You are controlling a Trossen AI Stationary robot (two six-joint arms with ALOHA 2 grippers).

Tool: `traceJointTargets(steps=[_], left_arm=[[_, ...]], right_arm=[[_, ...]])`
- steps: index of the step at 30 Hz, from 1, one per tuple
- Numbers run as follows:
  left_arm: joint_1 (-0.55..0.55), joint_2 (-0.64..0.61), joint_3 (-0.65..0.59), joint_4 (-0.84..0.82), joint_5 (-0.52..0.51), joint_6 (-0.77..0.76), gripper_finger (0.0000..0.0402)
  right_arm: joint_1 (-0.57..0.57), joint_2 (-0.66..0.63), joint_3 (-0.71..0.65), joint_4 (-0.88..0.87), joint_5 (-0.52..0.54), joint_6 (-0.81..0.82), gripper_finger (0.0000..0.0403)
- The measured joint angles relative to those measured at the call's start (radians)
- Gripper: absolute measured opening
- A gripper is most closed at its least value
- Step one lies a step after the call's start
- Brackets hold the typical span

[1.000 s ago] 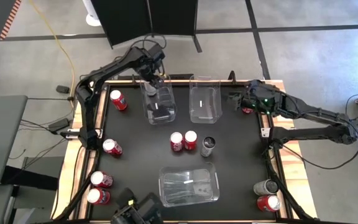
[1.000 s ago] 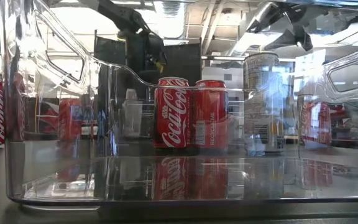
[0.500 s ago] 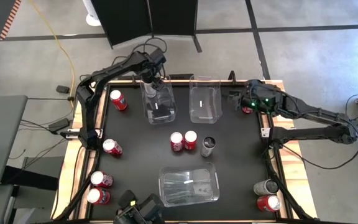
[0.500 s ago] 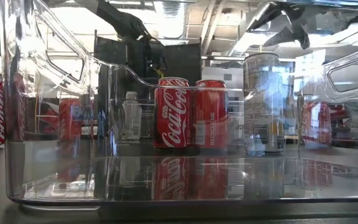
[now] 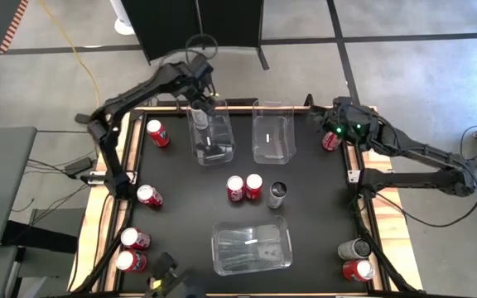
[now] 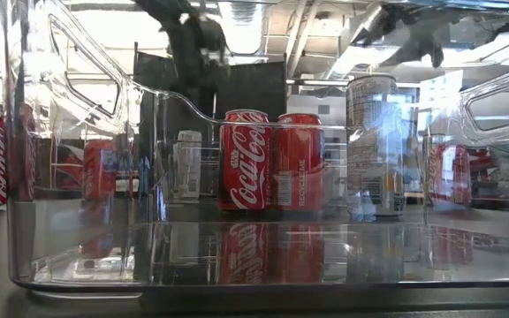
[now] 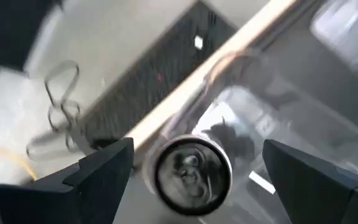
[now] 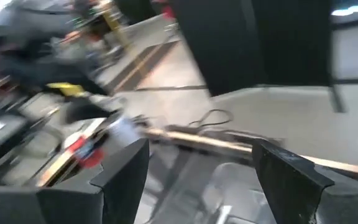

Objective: Sort soda cans
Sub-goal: Put the top left white soda can in the top left transparent bin, then put the bottom white soda can into the top left transparent bin

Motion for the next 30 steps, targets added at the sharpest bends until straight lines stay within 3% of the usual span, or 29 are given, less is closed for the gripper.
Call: traceJointTargets(steps=[10,16,24,30], left_arm=[[-0.040,-0.215,0.001,0.004,0.000,0.073,0.0350],[-0.066,-0.274,0.001,0.012,0.002,0.062,0.0350],[-0.071,-0.272,0.001,0.002,0.002,0.071,0.0350],[-0.070,-0.272,0.001,0.010,0.037,0.076,0.0350]], right_arm=[[-0.275,0.008,0.003,-0.178,0.066,0.070,0.0282],[-0.440,0.102,0.119,-0.489,0.065,0.069,0.0281],[-0.511,0.255,0.266,-0.713,0.040,0.023,0.0281],[-0.537,0.337,0.277,-0.754,-0.188,0.072,0.0281]])
